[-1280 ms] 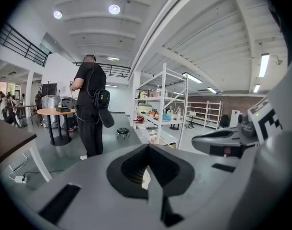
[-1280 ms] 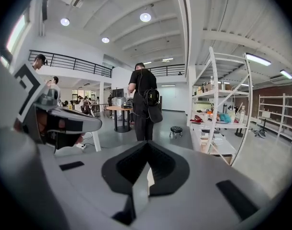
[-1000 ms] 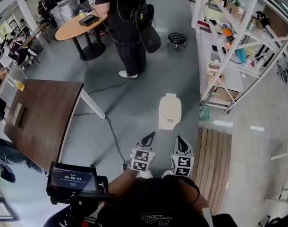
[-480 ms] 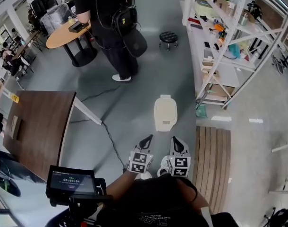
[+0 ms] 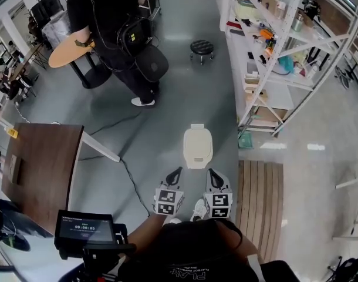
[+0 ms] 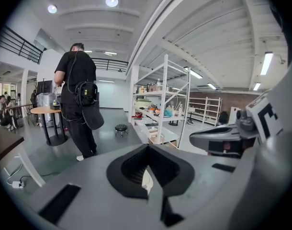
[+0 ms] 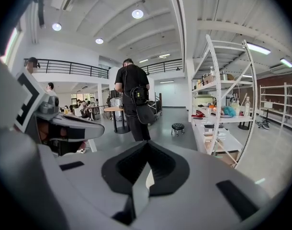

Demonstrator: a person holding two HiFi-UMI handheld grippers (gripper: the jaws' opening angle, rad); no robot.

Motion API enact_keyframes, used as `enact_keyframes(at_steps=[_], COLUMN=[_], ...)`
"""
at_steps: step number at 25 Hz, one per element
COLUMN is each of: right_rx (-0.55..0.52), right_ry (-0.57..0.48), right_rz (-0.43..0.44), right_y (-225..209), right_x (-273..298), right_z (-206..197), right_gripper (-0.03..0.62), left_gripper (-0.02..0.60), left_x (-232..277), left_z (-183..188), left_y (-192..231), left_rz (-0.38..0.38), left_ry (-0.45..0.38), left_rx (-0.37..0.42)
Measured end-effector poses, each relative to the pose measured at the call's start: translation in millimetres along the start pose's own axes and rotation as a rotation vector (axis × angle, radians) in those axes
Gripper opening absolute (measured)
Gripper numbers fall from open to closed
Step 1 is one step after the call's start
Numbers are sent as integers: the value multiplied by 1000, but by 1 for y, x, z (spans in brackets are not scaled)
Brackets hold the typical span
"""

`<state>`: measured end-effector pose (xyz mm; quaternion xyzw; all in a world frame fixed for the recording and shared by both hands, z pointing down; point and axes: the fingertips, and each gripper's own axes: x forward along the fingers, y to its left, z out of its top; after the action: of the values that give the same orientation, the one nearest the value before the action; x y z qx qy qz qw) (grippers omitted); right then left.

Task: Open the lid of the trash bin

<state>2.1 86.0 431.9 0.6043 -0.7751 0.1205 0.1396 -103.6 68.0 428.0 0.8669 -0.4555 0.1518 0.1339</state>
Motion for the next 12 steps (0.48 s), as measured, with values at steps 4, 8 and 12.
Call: enact_keyframes(at_steps=[4,8,12], right_rx=[-8,-12,-5], right_ry=[-6,-6,0], right_rz=[-3,0,4], right_y=[-10,-23,-55], right_x=[7,19,41], right_z=[7,9,12], right_gripper=[0,0,0], left_gripper=[-2,-2,-2], left_x=[6,22,57], left_z=[6,10,19], left_y=[2,8,6], left_rz=[7,25,41], left_ry=[-6,-4,9], left_rx=[3,1,-3])
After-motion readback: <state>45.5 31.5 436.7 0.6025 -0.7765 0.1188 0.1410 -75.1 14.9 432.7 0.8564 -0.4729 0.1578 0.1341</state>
